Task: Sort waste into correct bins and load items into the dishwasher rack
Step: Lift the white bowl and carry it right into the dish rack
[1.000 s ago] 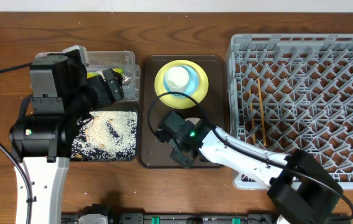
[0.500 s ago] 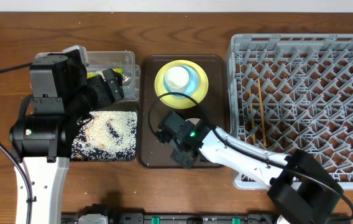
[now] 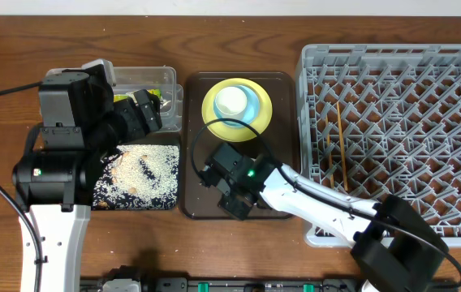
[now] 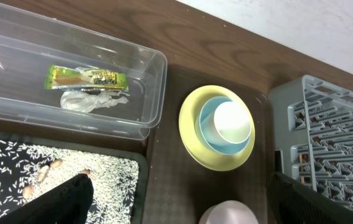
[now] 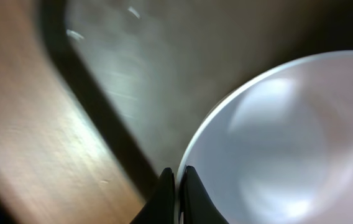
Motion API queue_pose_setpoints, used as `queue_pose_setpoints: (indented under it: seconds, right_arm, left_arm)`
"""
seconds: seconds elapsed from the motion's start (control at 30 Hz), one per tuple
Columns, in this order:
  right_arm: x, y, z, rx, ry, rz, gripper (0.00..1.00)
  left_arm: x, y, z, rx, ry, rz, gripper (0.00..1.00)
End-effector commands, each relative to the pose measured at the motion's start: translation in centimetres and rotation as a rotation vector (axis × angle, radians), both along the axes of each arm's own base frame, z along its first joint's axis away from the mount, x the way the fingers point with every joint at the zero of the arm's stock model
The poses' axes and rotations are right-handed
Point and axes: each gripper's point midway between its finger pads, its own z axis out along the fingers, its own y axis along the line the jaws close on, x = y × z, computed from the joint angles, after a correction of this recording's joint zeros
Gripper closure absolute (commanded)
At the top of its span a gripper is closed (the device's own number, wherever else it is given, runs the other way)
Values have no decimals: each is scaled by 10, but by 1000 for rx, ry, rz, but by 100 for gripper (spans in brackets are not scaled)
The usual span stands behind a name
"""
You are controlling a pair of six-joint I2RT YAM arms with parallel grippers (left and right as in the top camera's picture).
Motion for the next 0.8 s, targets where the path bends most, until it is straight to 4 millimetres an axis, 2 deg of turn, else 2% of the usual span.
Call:
queue_pose_setpoints:
  seconds: [0.0,0.17,0.37,0.47,0.6,0.67,0.77]
  right_arm:
    - [-10,27,41,158,74,33,99]
    - [-2,20,92,259,103,-1,99]
    - [-2,6,162,513,167,-20,99]
    - [6,-14,196,617,172,-81,99]
    - [18,-50,230,733,177,-173,99]
    - [24,-71,246,802,196,-239,99]
    - [31,-94,256,871,227,-317,99]
  left_arm:
    - [2,4,2,16,-6,8,8]
    - [2,4,2,16,-6,8,8]
    - [2,4,2,16,-6,8,8]
    - [2,4,2,16,-6,8,8]
    - [2,4,2,16,-6,8,8]
    - [2,4,2,16,-6,8,8]
    - [2,4,2,16,-6,8,8]
